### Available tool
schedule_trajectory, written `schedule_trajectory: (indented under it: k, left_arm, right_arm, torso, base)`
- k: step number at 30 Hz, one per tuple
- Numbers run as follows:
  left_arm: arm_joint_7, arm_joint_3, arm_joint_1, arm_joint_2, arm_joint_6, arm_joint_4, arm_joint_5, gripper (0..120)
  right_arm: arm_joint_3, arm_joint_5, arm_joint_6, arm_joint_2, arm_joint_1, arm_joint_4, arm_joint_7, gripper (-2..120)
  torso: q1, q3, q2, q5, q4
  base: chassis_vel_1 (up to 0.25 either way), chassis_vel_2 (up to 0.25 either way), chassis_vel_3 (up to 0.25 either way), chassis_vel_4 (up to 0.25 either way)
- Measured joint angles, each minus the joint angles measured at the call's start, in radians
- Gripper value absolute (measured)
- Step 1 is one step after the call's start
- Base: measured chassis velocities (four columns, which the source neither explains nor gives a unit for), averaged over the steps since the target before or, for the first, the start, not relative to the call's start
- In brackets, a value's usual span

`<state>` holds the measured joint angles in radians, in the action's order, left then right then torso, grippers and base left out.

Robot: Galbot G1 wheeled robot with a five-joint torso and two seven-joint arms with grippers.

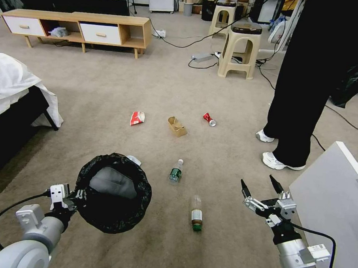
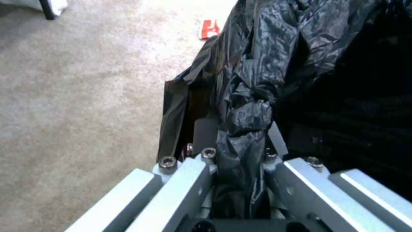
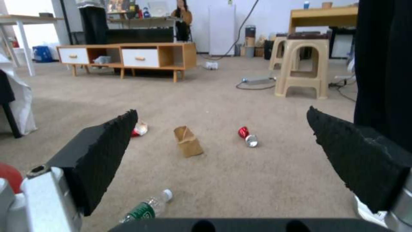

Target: Pick up the trash bin, then pick up the garbage from the floor and place it into the trash bin.

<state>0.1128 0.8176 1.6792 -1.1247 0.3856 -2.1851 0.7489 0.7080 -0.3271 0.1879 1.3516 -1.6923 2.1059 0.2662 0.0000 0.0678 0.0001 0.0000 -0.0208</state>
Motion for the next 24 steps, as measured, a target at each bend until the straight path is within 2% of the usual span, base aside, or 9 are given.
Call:
schedule_trajectory:
  k: [3, 8, 10, 11, 13, 19, 21, 24]
  left_arm:
    - [0.0, 0.009, 0.003, 0.004, 0.0, 0.0, 0.0, 1]
    - [-0.006, 0.022, 0.009, 0.01, 0.0, 0.0, -0.002, 1]
    - [-0.013, 0.022, 0.013, 0.008, -0.002, -0.001, -0.008, 1]
    - [-0.013, 0.022, 0.013, 0.008, -0.002, -0.001, -0.008, 1]
    - [-0.026, 0.022, 0.016, 0.002, -0.009, 0.004, -0.025, 1]
    - [-0.031, 0.017, 0.012, -0.007, -0.012, 0.012, -0.036, 1]
    - [-0.032, 0.01, 0.003, -0.012, -0.013, 0.019, -0.04, 1]
    - [-0.032, 0.009, -0.001, -0.013, -0.013, 0.024, -0.04, 1]
  right_arm:
    - [-0.004, -0.014, -0.009, -0.016, 0.011, -0.01, -0.007, 100]
    - [-0.022, -0.068, -0.037, -0.086, 0.042, -0.041, -0.037, 100]
    - [-0.043, -0.106, -0.058, -0.151, 0.061, -0.06, -0.062, 100]
    - [-0.043, -0.106, -0.058, -0.151, 0.061, -0.06, -0.062, 100]
    - [-0.081, -0.159, -0.086, -0.229, 0.095, -0.078, -0.095, 100]
    - [-0.145, -0.203, -0.114, -0.293, 0.152, -0.113, -0.139, 100]
    - [-0.219, -0.235, -0.137, -0.325, 0.212, -0.156, -0.188, 100]
    - [-0.263, -0.255, -0.151, -0.335, 0.247, -0.18, -0.224, 100]
  torso:
    - [0.0, 0.0, 0.0, 0.0001, 0.0]
    - [0.0, 0.0, 0.0, 0.0002, 0.0001]
    - [0.0, 0.0, 0.0, 0.0002, 0.0]
    - [0.0, 0.0, 0.0, 0.0002, 0.0]
    - [0.0, 0.0, 0.0, 0.0001, 0.0001]
    - [0.0, 0.0, 0.0, 0.0, 0.0002]
    - [0.0, 0.0, 0.0, 0.0, 0.0]
    - [0.0, 0.0, 0.0, 0.0001, 0.0001]
  base:
    - [0.0, 0.0, 0.0, 0.0]
    - [0.0, 0.0, 0.0, 0.0]
    - [0.0, 0.0, 0.0, 0.0]
    - [0.0, 0.0, 0.0, 0.0]
    - [0.0, 0.0, 0.0, 0.0]
    - [0.0, 0.0, 0.0, 0.0]
    - [0.0, 0.0, 0.0, 0.0]
    - [0.0, 0.0, 0.0, 0.0]
